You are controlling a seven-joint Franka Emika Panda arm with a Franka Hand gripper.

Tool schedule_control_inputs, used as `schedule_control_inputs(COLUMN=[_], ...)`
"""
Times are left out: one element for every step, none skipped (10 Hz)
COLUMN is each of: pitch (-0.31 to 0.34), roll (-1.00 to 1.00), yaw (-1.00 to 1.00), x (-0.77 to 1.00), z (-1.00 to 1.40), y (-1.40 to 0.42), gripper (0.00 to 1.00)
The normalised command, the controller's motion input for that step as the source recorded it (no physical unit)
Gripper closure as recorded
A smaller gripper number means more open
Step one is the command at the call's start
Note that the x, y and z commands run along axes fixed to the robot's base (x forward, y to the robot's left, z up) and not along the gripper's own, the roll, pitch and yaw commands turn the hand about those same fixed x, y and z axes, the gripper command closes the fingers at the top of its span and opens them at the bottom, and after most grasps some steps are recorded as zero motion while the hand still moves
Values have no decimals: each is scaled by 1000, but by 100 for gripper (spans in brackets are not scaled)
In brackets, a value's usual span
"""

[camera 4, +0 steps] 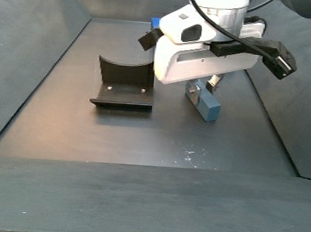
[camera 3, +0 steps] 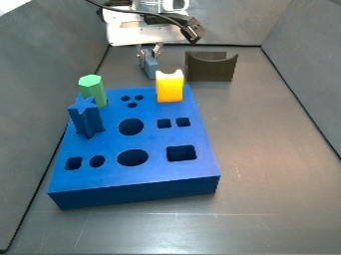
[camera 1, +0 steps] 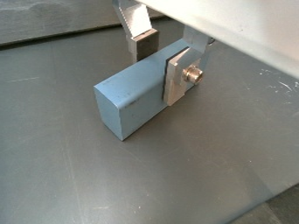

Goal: Pick up the rectangle object. Move up. Place the rectangle object on the fixture. Regrasp the rectangle object. Move to above the board. Insert the rectangle object.
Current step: Pick up the rectangle object.

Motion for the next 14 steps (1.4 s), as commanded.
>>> schedule_control_inputs(pitch=[163, 151, 149, 149, 151, 143, 151, 183, 183, 166, 151, 151, 143, 143], roll=[0, 0, 0, 0, 0, 0, 0, 0, 0, 0, 0, 0, 0, 0], yaw=[0, 0, 0, 0, 0, 0, 0, 0, 0, 0, 0, 0, 0, 0], x=[109, 94, 86, 86, 91, 80, 86, 109, 106, 91, 83, 83, 74, 74], z=[0, 0, 0, 0, 0, 0, 0, 0, 0, 0, 0, 0, 0, 0], y=[0, 0, 0, 0, 0, 0, 0, 0, 0, 0, 0, 0, 0, 0], gripper=[100, 100, 100, 100, 100, 100, 100, 100, 100, 100, 100, 100, 100, 100])
